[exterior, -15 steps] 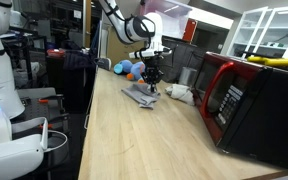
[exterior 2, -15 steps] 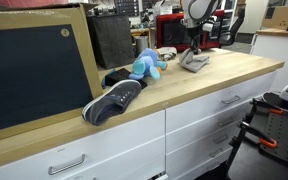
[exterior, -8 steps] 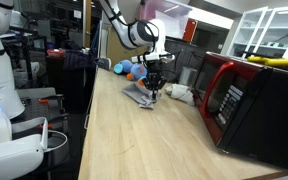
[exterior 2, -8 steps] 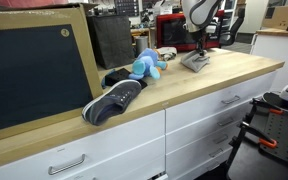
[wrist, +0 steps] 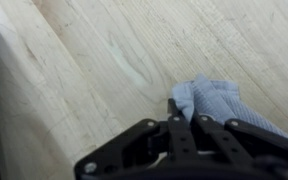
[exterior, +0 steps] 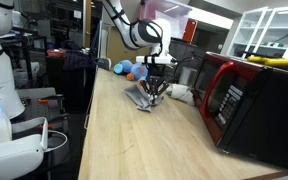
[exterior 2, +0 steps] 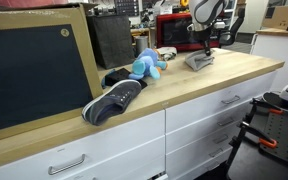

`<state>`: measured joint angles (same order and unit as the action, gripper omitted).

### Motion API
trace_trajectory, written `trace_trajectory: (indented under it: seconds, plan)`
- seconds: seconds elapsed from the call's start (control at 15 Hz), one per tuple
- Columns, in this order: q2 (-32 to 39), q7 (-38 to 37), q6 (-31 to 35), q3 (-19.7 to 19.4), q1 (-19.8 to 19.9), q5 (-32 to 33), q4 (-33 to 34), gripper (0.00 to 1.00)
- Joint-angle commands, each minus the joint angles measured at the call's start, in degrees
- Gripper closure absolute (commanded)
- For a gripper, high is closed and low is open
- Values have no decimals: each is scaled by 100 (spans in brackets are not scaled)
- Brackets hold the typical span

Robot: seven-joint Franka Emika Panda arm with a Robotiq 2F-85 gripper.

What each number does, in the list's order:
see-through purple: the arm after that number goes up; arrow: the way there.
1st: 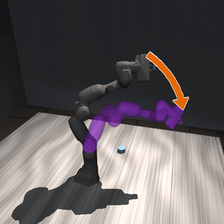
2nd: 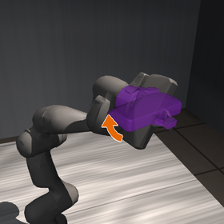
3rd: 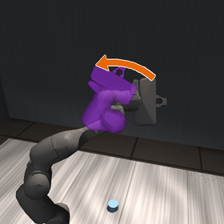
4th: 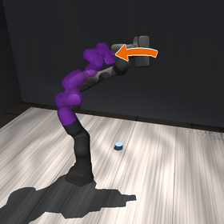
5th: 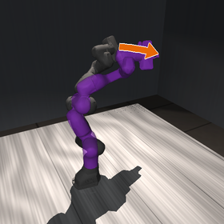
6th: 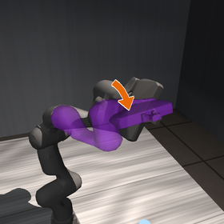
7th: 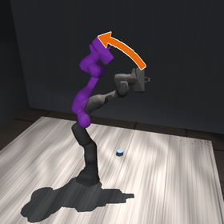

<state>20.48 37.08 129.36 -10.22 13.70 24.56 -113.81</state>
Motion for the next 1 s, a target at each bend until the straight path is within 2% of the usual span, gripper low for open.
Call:
trace_trajectory:
  seconds: [0.0,0.33,0.4,0.47,0.73,0.93]
  plan:
    - [-154,820,-233,104,229,-298,-32,98]
    - [-411,1996,-715,184,545,-1345,-66,98]
    - [-451,2194,-853,160,573,-1487,-50,86]
    - [-480,2349,-1008,125,589,-1590,-16,66]
    - [-524,2483,-1583,3,650,-1884,224,37]
    - [-612,1917,-1527,-42,584,-2231,298,16]
